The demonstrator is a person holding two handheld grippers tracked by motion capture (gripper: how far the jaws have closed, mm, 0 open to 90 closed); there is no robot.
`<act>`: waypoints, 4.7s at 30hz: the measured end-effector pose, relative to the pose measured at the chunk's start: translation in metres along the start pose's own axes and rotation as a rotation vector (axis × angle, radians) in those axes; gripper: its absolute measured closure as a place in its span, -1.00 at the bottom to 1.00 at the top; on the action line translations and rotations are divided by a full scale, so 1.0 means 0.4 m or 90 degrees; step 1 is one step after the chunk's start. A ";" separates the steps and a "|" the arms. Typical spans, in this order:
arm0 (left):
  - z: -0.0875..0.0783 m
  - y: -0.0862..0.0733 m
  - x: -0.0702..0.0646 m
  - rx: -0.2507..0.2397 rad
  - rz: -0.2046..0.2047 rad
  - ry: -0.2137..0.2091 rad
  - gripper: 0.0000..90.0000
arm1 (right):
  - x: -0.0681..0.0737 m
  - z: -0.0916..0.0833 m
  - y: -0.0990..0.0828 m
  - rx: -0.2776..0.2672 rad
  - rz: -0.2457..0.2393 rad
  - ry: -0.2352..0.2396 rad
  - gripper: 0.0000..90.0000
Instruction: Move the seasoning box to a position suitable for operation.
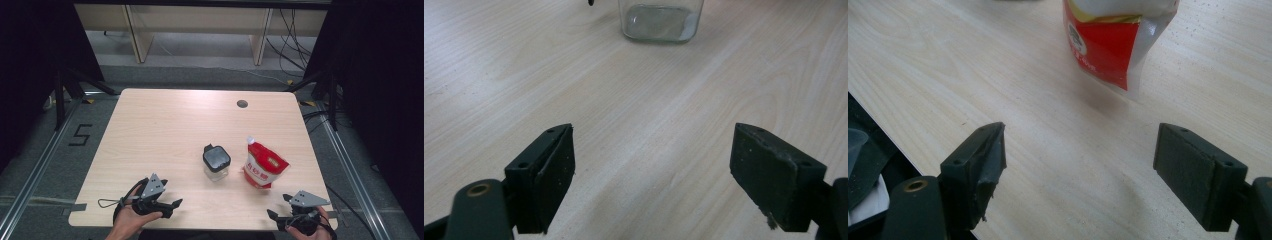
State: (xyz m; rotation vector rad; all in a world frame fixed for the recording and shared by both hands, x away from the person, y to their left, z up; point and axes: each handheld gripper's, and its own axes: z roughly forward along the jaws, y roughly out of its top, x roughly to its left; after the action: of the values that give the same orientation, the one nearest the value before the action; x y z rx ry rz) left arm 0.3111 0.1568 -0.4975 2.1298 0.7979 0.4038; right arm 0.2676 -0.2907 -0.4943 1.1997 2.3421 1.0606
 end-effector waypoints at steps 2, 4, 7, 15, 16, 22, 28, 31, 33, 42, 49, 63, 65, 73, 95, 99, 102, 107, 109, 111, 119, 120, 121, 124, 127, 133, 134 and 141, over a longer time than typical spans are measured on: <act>0.000 0.002 0.001 -0.007 -0.001 0.005 -0.60 | -0.006 0.002 0.001 -0.006 -0.019 -0.003 -0.51; 0.002 0.005 0.003 -0.012 -0.004 0.006 -0.59 | -0.005 0.003 0.000 -0.005 -0.016 -0.002 -0.51; 0.004 0.009 0.006 -0.017 -0.002 0.008 -0.56 | -0.005 0.003 0.000 -0.004 -0.017 -0.002 -0.51; 0.013 0.024 0.024 -0.031 -0.022 0.012 -0.49 | -0.008 0.005 0.001 -0.005 -0.029 -0.005 -0.51; 0.017 0.030 0.026 -0.043 -0.033 0.007 -0.48 | -0.008 0.005 0.001 -0.007 -0.032 -0.005 -0.51; 0.025 0.080 0.042 -0.078 -0.048 0.001 -0.38 | -0.009 0.008 0.000 -0.008 -0.026 0.001 -0.51; 0.043 0.133 0.066 -0.101 -0.019 -0.006 0.02 | -0.008 0.005 -0.001 -0.003 -0.021 -0.005 -0.51; 0.059 0.160 0.073 -0.108 -0.003 -0.009 0.24 | -0.010 0.005 -0.001 -0.003 -0.021 -0.005 -0.51; 0.069 0.182 0.079 -0.119 0.000 -0.019 0.44 | -0.010 0.005 -0.001 -0.002 -0.020 -0.005 -0.51; 0.122 0.298 0.090 -0.117 0.046 -0.035 0.98 | -0.009 0.007 -0.002 0.000 -0.026 -0.005 -0.51; 0.175 0.362 0.100 -0.086 0.079 -0.023 0.98 | -0.001 0.007 -0.003 0.007 -0.003 0.003 -0.51; 0.258 0.395 0.096 -0.035 0.100 -0.012 0.97 | -0.006 0.008 -0.001 0.009 -0.039 -0.003 -0.51; 0.260 0.394 0.097 -0.030 0.099 -0.013 0.97 | -0.006 0.011 -0.002 0.004 -0.039 0.003 -0.51; 0.246 0.393 0.097 -0.007 0.099 -0.006 0.98 | -0.005 0.011 -0.001 0.010 -0.036 0.005 -0.51; 0.155 0.345 0.112 -0.062 0.065 -0.013 0.70 | -0.006 0.013 -0.002 0.008 -0.036 0.006 -0.51; 0.135 0.305 0.147 -0.073 0.034 -0.001 0.55 | 0.000 0.012 -0.002 0.011 -0.017 0.005 -0.51; 0.145 0.270 0.156 -0.061 0.038 -0.003 0.46 | -0.004 0.013 -0.001 0.009 -0.033 0.004 -0.51; 0.185 0.213 0.161 -0.043 0.043 -0.004 0.28 | -0.004 0.015 -0.001 0.006 -0.034 0.007 -0.50; 0.200 0.200 0.159 -0.035 0.044 -0.009 0.27 | -0.004 0.014 0.000 0.012 -0.033 0.005 -0.50; 0.216 0.193 0.159 -0.026 0.053 -0.011 0.24 | -0.004 0.015 -0.001 0.004 -0.034 0.011 -0.50; 0.258 0.196 0.160 -0.051 0.059 -0.019 0.24 | -0.004 0.014 0.000 0.011 -0.038 0.007 -0.50; 0.261 0.197 0.162 -0.051 0.066 -0.025 0.26 | -0.004 0.014 0.000 0.011 -0.039 0.006 -0.50; 0.265 0.198 0.163 -0.054 0.073 -0.021 0.29 | -0.003 0.014 -0.001 0.010 -0.038 0.007 -0.50; 0.277 0.198 0.163 -0.071 0.058 -0.029 0.38 | -0.004 0.015 0.000 0.011 -0.038 0.007 -0.50; 0.283 0.200 0.169 -0.077 0.062 -0.043 0.43 | -0.003 0.014 -0.001 0.010 -0.039 0.008 -0.50; 0.287 0.209 0.167 -0.081 0.088 -0.065 0.60 | -0.001 0.015 0.000 0.013 -0.037 0.010 -0.50; 0.287 0.210 0.164 -0.082 0.077 -0.071 0.63 | -0.001 0.015 0.001 0.014 -0.038 0.007 -0.50; 0.267 0.203 0.152 -0.075 0.093 -0.071 0.72 | 0.000 0.015 0.000 0.018 -0.035 0.009 -0.50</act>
State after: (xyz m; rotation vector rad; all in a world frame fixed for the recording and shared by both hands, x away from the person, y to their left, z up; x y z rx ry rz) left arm 0.4455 0.0964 -0.4995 2.0871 0.5443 0.3946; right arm 0.2709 -0.2878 -0.4983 1.1346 2.3939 1.0235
